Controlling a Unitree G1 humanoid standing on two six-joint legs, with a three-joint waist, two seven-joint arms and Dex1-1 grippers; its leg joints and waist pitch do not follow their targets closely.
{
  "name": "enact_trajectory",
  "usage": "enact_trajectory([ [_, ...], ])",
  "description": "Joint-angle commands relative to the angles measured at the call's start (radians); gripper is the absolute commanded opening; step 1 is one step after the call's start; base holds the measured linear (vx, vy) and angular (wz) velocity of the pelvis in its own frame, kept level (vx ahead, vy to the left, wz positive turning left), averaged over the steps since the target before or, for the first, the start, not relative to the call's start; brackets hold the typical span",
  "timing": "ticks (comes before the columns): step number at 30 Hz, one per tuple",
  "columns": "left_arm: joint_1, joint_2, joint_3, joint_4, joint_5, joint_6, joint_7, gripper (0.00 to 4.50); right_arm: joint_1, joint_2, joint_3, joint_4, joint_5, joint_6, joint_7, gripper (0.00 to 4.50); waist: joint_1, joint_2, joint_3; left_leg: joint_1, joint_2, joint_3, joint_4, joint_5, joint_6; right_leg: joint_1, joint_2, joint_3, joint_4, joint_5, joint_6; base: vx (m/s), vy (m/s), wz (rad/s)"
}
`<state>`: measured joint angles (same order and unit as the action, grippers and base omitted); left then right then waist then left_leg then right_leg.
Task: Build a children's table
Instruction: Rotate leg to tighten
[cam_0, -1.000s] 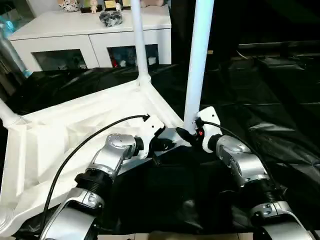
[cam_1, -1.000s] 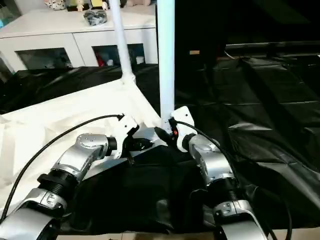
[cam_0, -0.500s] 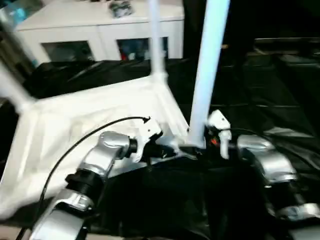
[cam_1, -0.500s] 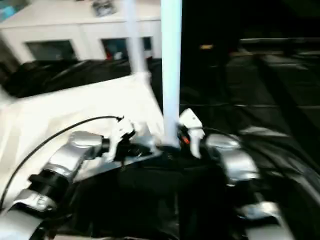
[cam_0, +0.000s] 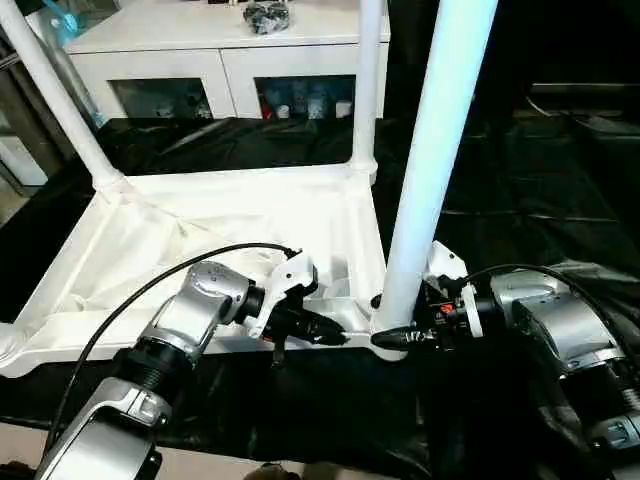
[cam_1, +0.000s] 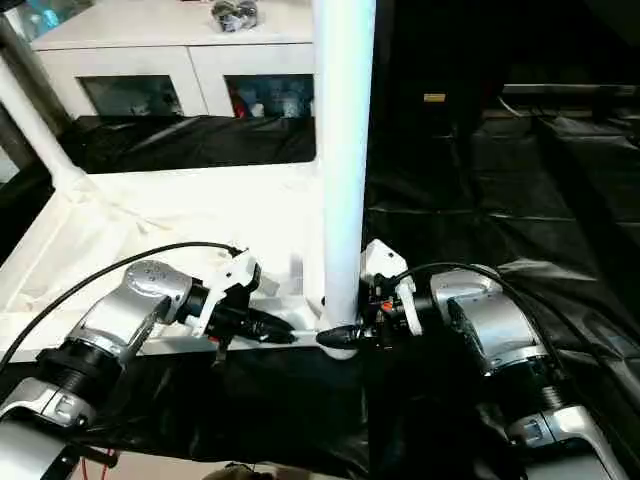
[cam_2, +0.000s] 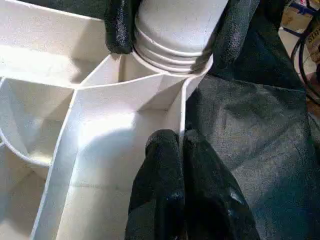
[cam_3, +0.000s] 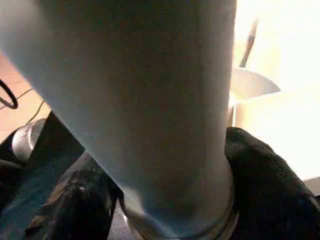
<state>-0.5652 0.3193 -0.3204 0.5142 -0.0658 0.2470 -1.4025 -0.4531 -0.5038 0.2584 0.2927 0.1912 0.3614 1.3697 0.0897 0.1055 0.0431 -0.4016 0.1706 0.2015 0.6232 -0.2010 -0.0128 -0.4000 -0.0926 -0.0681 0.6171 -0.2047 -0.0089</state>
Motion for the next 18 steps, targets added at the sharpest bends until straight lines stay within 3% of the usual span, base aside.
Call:
enact_trajectory([
  [1, -0.021, -0.005, 0.016, -0.05, -0.051, -0.012, -0.011, 0.0, 0.032, 0.006, 0.058, -0.028, 0.001, 0.018, 0.033, 2.76, -0.005, -0.014, -0.07, 0.029, 0.069, -0.035, -0.074, -0.102, 0.1, 0.046, -0.067, 0.043, -0.057, -0.026, -0.27, 0.0, 0.0, 0.0],
  [5, -0.02, -0.03, 0.035, -0.034, -0.042, -0.02, 0.061, 0.0, 0.077, 0.037, 0.045, -0.047, 0.004, 0.028, -0.034, 2.68, -0.004, -0.014, -0.071, 0.028, 0.068, -0.034, -0.072, -0.101, 0.109, 0.046, -0.067, 0.042, -0.058, -0.015, -0.274, 0.0, 0.0, 0.0],
  [9, -0.034, -0.062, 0.06, -0.003, -0.02, -0.016, 0.162, 0.0, 0.082, 0.11, 0.001, 0.019, -0.029, 0.002, -0.2, 2.67, -0.01, -0.013, -0.066, 0.028, 0.068, -0.035, -0.079, -0.154, 0.077, 0.043, -0.067, 0.042, -0.067, -0.1, -0.259, 0.0, 0.0, 0.0],
  [11, -0.046, -0.086, 0.077, 0.019, -0.011, -0.008, 0.226, 0.0, 0.068, 0.161, -0.027, 0.084, -0.069, -0.01, -0.345, 2.66, -0.018, -0.017, -0.063, 0.029, 0.065, -0.037, -0.085, -0.185, 0.048, 0.044, -0.068, 0.042, -0.075, -0.165, -0.247, 0.0, 0.0, 0.0],
  [12, -0.055, -0.1, 0.085, 0.034, -0.006, -0.007, 0.262, 0.0, 0.059, 0.188, -0.043, 0.115, -0.078, -0.009, -0.409, 2.66, -0.029, -0.012, -0.059, 0.029, 0.062, -0.038, -0.088, -0.216, 0.029, 0.043, -0.068, 0.041, -0.08, -0.208, -0.238, 0.0, 0.0, 0.0],
  [14, -0.071, -0.13, 0.094, 0.064, 0.013, -0.006, 0.34, 0.0, 0.041, 0.253, -0.084, 0.171, -0.081, -0.004, -0.537, 2.66, -0.047, -0.014, -0.054, 0.03, 0.058, -0.042, -0.095, -0.268, 0.004, 0.046, -0.068, 0.039, -0.088, -0.289, -0.217, 0.0, 0.0, 0.0],
  [15, -0.074, -0.134, 0.095, 0.068, 0.015, -0.006, 0.353, 0.0, 0.038, 0.262, -0.089, 0.177, -0.081, -0.003, -0.554, 2.65, -0.054, -0.012, -0.05, 0.032, 0.057, -0.041, -0.096, -0.295, -0.003, 0.042, -0.067, 0.039, -0.092, -0.322, -0.212, 0.0, 0.0, 0.0],
  [16, -0.082, -0.153, 0.098, 0.085, 0.024, -0.002, 0.402, 0.0, 0.026, 0.303, -0.111, 0.209, -0.082, -0.007, -0.629, 2.65, -0.067, -0.011, -0.043, 0.044, 0.058, -0.047, -0.1, -0.371, -0.029, 0.037, -0.07, 0.039, -0.104, -0.423, -0.184, 0.0, 0.0, 0.0],
  [18, -0.091, -0.181, 0.101, 0.104, 0.031, 0.006, 0.466, 0.0, 0.003, 0.353, -0.13, 0.258, -0.093, -0.021, -0.728, 2.65, -0.076, -0.011, -0.043, 0.045, 0.055, -0.05, -0.102, -0.396, -0.037, 0.039, -0.071, 0.039, -0.11, -0.454, -0.171, 0.0, 0.0, 0.0],
])
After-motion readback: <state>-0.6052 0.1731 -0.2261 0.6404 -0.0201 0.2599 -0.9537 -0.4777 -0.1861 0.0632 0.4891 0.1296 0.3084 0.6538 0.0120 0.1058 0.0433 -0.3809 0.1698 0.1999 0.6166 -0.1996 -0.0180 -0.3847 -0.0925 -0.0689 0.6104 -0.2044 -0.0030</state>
